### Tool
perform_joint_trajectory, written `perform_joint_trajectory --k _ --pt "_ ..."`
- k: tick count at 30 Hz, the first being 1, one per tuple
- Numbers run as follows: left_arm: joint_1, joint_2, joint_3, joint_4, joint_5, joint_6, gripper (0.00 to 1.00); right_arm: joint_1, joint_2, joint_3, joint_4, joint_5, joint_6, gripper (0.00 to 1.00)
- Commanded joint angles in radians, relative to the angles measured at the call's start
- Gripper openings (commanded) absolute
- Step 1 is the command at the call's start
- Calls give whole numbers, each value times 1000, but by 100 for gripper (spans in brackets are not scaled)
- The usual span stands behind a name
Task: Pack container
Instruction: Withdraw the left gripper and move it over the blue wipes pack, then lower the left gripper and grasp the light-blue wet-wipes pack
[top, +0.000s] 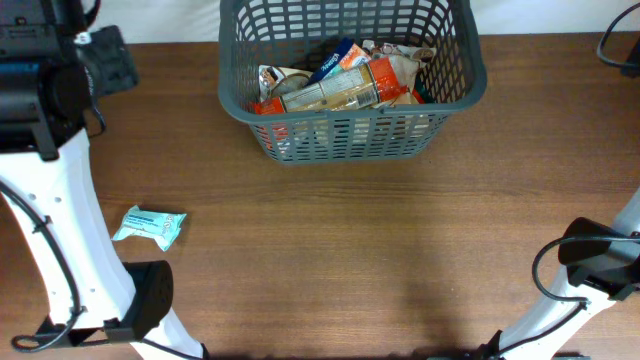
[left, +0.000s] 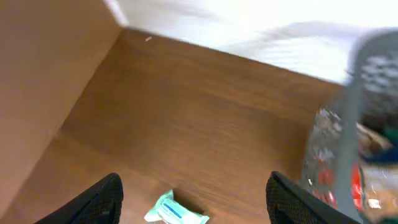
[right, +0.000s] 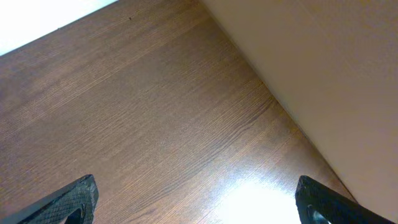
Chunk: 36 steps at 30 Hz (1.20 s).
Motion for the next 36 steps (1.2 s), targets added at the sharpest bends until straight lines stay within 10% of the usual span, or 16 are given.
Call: perform_joint_trajectory --k 1,19,36 --pt "54 -1 -77 -4 -69 -174 68 -3 -11 2 3 2 8 99" --pt "106 -2 -1079 258 216 -465 69 -3 -11 2 3 2 8 99" --pt "107 -2 -1307 306 173 -828 69 -3 -11 2 3 2 8 99"
